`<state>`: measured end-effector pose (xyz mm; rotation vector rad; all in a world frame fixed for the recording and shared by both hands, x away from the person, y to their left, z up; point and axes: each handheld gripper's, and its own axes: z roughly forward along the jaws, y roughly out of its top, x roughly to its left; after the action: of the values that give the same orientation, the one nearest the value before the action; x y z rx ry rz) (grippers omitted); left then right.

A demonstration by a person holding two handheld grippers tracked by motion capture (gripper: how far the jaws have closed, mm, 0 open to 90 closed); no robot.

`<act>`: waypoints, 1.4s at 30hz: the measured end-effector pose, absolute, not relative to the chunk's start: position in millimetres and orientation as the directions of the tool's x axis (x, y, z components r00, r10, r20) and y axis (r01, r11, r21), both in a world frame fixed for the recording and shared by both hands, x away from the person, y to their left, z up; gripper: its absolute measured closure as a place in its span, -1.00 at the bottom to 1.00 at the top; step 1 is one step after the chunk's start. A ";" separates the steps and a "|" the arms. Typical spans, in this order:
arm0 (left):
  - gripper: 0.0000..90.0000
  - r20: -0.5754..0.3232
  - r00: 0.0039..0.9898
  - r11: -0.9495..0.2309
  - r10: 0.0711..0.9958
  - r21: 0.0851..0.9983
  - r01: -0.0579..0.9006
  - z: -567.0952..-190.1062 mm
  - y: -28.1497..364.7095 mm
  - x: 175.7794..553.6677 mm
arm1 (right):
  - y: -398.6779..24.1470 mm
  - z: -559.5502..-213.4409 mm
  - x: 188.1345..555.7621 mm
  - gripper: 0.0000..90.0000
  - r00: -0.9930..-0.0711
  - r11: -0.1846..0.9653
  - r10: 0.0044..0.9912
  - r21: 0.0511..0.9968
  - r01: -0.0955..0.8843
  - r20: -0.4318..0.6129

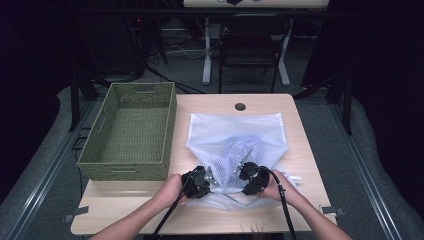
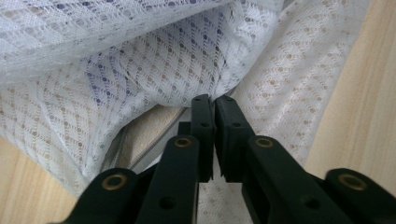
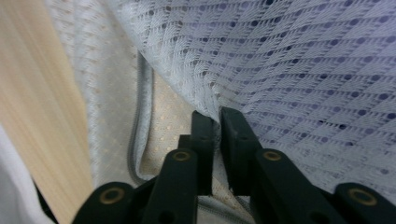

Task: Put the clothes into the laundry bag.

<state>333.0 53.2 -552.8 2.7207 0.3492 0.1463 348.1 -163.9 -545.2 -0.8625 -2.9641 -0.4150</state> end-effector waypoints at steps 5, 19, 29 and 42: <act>0.75 0.033 0.963 -0.886 0.269 0.400 0.234 -549.3 58.9 336.1 | -167.5 -531.8 347.7 0.57 -0.856 0.801 0.504 0.309 0.512 0.112; -0.30 0.034 0.930 -0.836 0.366 0.450 0.313 -530.8 70.1 339.6 | -184.8 -503.6 353.5 -0.41 -0.829 0.722 0.545 0.433 0.540 0.125; -0.65 0.044 0.895 -0.782 0.444 0.507 0.363 -515.1 86.8 334.9 | -193.0 -482.2 347.2 -0.80 -0.803 0.677 0.594 0.514 0.526 0.040; -0.66 0.064 0.867 -0.750 0.494 0.535 0.388 -504.7 120.6 316.5 | -226.6 -484.8 339.0 -0.88 -0.737 0.615 0.676 0.540 0.574 0.013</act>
<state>316.5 120.6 -504.7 2.5163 0.6419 0.2747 339.0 -226.6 -484.8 -1.1720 -2.9937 -0.8866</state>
